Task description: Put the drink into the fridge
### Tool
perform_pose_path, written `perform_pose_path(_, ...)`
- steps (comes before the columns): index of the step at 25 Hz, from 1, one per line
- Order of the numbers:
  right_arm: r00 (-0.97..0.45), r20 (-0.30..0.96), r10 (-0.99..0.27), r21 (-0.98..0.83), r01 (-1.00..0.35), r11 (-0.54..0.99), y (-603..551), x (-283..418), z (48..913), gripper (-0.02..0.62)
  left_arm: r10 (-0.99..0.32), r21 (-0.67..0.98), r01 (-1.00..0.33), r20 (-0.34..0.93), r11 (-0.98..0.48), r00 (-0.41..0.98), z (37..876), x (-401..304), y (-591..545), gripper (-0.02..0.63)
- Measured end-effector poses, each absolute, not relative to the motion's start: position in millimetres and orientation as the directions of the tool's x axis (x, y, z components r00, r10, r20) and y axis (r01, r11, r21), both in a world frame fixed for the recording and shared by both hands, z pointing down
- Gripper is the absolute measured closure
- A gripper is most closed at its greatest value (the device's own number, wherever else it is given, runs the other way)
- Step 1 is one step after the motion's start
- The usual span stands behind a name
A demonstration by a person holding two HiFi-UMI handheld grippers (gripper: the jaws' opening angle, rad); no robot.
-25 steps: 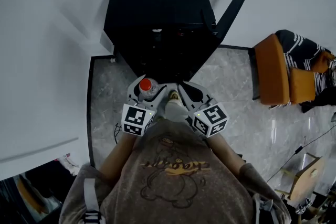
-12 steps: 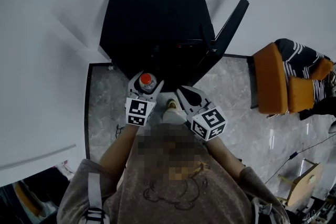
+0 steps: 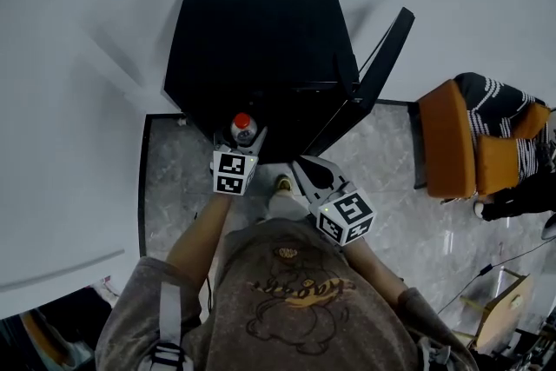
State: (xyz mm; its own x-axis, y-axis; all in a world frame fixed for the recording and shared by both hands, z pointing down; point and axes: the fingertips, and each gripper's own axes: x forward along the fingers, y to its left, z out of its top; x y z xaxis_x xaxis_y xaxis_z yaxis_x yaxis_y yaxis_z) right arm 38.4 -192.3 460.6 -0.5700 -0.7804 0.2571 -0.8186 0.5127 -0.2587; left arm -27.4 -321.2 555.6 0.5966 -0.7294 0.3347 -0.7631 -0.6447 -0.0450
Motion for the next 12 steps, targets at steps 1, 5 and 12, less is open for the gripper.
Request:
perform_pose_path(1,-0.57,0.26,-0.78,-0.258,-0.819,0.513,-192,38,461,0.575,-0.731,-0.046,-0.766,0.337,-0.642,0.593,560,-27,-326,0.298)
perform_pose_path(5,-0.562,0.269,-0.782,-0.258,-0.824,0.504,-192,43,465,0.575,-0.74,-0.05,-0.772,0.328,-0.634,0.587,569,-23,-343,0.298)
perform_pose_path(12,-0.554,0.287,-0.782,-0.265,-0.83,0.491,-192,48,474,0.575,-0.757,-0.045,-0.792,0.333,-0.609,0.563,585,-22,-369,0.298)
